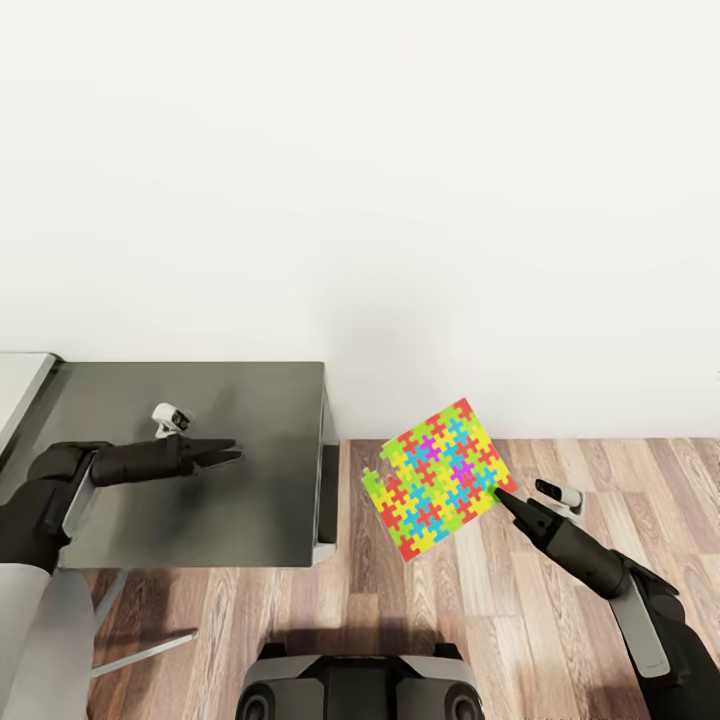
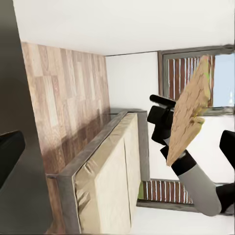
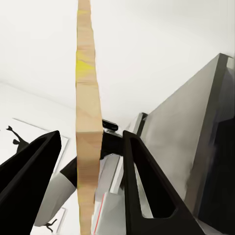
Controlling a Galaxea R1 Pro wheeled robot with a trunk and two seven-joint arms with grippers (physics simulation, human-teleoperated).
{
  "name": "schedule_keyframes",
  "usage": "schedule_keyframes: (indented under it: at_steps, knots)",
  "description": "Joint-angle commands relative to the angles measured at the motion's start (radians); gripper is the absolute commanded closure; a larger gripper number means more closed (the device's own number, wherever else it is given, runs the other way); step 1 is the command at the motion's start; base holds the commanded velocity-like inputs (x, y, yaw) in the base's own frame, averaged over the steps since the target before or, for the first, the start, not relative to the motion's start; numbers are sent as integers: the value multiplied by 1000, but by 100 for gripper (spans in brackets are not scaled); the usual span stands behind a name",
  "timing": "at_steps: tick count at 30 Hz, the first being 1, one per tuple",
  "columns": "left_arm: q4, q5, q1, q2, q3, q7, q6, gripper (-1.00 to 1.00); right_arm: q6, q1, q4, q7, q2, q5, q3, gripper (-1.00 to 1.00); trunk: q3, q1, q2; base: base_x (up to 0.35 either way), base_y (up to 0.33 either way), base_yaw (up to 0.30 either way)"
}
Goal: Put all the toys in the child's room - the three board games (two on the bed and one on the table), the two jigsaw puzzles on the table, and the tennis ball on the table - inside the toy box on the table in the child's room.
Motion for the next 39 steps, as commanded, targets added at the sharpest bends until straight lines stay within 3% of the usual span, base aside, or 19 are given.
schedule_keyframes:
  at_steps: [1,3,4,9,39]
  knots:
    - [-7,31,5,12,-2,-4,11,-100,10,1,-4,2,0,-2,-1,100,0,1,-1,-35,0,-77]
    - [-27,130,21,56,-21,-4,11,-100,8,7,-12,2,-2,-1,-2,100,2,1,-1,-19,0,-60]
    - [-34,163,31,72,-38,-4,11,-100,8,9,-14,1,-2,0,-2,100,3,1,-1,-9,0,-31]
    - [-44,212,53,101,-68,-4,11,-100,6,11,-17,-3,2,4,-2,100,4,1,-1,-4,0,-13]
    - [-46,221,59,107,-85,-4,11,-100,2,13,-19,5,5,7,-1,100,11,1,-1,0,0,0]
